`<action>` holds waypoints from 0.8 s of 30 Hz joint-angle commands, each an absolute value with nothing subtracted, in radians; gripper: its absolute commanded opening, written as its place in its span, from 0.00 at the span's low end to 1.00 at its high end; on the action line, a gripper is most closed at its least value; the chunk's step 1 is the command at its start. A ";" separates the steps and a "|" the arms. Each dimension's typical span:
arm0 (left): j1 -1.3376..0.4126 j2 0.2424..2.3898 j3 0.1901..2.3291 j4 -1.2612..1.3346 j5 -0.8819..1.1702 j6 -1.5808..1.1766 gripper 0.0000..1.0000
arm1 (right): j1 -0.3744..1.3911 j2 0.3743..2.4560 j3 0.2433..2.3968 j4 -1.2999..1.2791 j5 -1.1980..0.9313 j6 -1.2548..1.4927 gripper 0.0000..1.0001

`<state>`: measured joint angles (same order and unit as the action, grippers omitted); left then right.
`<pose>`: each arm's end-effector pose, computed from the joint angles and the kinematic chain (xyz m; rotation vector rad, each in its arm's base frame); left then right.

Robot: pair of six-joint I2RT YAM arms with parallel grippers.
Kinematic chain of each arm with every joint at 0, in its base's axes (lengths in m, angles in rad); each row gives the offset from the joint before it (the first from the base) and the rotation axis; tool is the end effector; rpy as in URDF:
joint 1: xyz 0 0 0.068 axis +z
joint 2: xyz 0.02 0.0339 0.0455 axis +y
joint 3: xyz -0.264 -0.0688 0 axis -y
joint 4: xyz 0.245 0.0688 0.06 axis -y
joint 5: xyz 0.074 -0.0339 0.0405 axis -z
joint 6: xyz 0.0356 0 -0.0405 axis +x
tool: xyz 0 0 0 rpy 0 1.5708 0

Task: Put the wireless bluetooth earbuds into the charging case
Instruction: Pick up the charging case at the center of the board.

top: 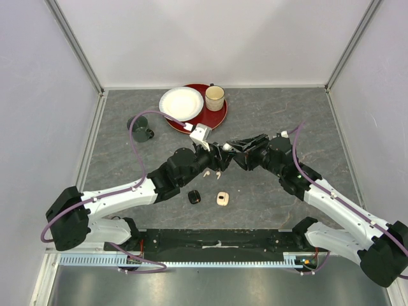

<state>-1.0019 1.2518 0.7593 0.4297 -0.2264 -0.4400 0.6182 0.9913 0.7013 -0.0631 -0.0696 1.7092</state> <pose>0.1629 -0.2400 0.2944 0.2976 1.6871 -0.9105 0.1861 0.1354 0.2840 1.1414 1.9878 1.4987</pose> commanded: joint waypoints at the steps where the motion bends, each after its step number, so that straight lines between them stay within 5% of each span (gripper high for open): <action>1: -1.008 1.264 0.799 0.495 -0.239 -0.416 0.57 | 0.621 0.973 0.719 -0.032 -0.086 1.724 0.00; 7: -1.008 1.264 0.807 0.483 -0.255 -0.416 0.33 | 0.621 0.976 0.721 -0.037 -0.107 1.700 0.00; 16: -1.008 1.264 0.804 0.476 -0.268 -0.402 0.09 | 0.621 0.977 0.724 -0.044 -0.136 1.655 0.05; 18: -1.008 1.262 0.804 0.472 -0.267 -0.390 0.03 | 0.621 0.980 0.727 -0.035 -0.150 1.640 0.20; 19: -1.008 1.259 0.804 0.471 -0.267 -0.384 0.02 | 0.621 0.979 0.727 -0.029 -0.155 1.614 0.38; 24: -1.008 1.227 0.787 0.459 -0.265 -0.342 0.02 | 0.618 0.966 0.744 -0.037 -0.143 1.539 0.88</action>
<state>-1.0058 1.2598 0.7643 0.4255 -0.2344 -0.4267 0.6140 0.9897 0.7017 -0.0540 -0.1024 1.6341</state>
